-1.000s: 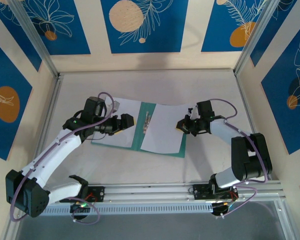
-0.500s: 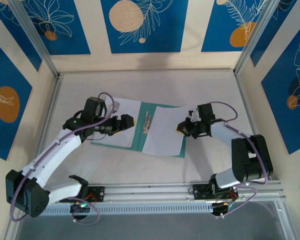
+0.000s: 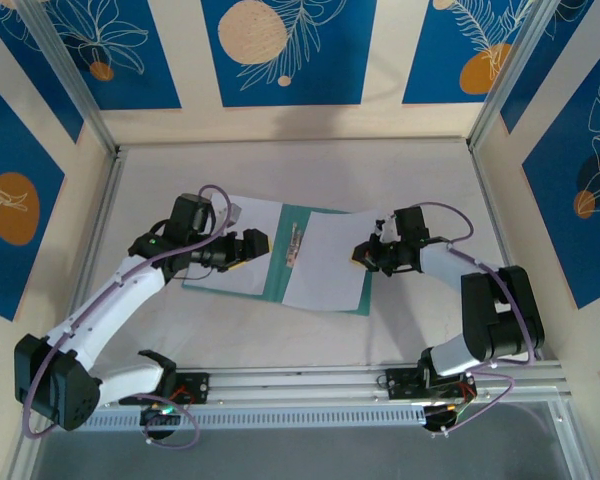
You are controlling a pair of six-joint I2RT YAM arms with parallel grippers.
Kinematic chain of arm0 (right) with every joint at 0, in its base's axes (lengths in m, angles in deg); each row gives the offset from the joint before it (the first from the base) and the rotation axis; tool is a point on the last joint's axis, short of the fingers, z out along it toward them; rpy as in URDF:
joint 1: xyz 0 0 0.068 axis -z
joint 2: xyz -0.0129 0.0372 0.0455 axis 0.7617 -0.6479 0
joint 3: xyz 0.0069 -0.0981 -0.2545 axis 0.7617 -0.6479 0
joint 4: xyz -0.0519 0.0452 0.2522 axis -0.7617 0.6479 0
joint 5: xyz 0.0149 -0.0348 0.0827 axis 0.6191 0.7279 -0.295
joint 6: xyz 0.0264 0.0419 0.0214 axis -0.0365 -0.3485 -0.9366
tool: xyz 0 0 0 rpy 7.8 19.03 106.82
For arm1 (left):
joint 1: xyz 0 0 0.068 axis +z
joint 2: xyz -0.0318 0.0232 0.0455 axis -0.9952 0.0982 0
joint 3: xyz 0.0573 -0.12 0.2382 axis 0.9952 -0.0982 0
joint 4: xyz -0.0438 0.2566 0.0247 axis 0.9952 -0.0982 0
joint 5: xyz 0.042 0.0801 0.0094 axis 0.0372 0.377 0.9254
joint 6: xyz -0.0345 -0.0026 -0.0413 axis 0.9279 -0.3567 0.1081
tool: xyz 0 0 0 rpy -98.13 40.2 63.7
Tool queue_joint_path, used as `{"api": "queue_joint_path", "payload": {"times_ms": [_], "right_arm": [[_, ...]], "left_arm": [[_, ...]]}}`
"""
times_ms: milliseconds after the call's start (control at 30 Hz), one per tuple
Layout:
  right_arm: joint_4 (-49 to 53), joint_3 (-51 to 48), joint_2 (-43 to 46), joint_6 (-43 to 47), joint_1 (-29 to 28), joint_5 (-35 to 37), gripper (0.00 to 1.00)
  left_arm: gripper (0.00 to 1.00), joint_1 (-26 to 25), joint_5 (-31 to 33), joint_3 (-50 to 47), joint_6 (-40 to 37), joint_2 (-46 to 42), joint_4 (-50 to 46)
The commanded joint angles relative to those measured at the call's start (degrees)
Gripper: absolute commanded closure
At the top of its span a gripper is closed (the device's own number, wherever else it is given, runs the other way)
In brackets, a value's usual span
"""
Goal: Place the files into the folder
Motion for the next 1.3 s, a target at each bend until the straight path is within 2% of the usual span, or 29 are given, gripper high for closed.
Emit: {"api": "queue_joint_path", "payload": {"times_ms": [0,867,1267], "right_arm": [[-0.05,1.45,-0.94,2.06,-0.39,-1.45,0.95],[1.94,5.75,-4.11,10.03,-1.09,-1.21,0.95],[2.68,7.48,-5.82,10.08,-1.00,-1.10,0.95]], "left_arm": [[0.12,0.89,-1.52,1.54,-1.27,0.32,-1.13],[0.12,0.89,-2.29,1.46,-1.64,1.79,-0.84],[0.11,0.89,-2.23,0.80,-1.77,1.36,-1.08]]}}
